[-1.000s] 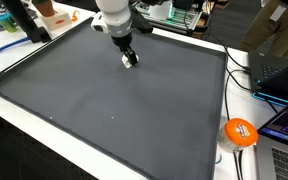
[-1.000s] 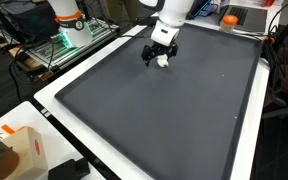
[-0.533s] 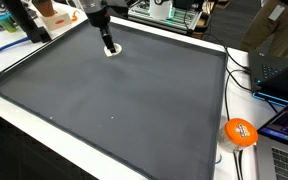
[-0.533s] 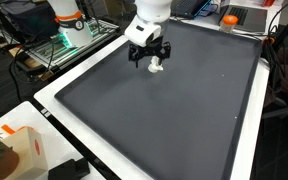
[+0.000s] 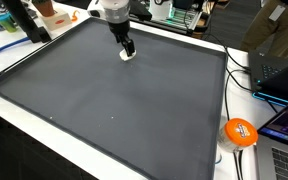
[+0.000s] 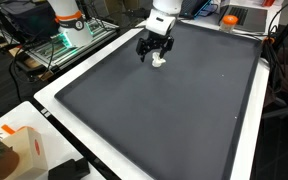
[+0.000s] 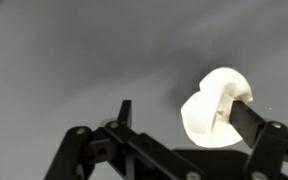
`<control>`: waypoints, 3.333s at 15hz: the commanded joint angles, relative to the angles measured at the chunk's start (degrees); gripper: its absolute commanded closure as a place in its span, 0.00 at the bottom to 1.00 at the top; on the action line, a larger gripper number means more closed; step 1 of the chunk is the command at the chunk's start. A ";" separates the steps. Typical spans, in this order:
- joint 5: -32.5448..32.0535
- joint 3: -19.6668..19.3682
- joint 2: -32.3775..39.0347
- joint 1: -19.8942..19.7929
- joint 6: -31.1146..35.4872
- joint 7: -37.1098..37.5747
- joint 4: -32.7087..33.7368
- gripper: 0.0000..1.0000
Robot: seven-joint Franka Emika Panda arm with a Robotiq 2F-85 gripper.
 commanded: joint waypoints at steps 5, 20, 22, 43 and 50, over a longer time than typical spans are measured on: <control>-21.19 -3.60 0.23 5.83 -2.07 18.50 0.44 0.00; -19.29 1.96 -2.36 2.35 -6.10 16.89 2.16 0.00; -16.52 1.93 -3.46 1.39 -5.02 15.84 1.73 0.00; -9.12 7.02 -10.47 -0.04 -26.84 -22.87 19.70 0.00; -3.44 7.03 2.20 -1.74 -51.72 -36.90 39.91 0.00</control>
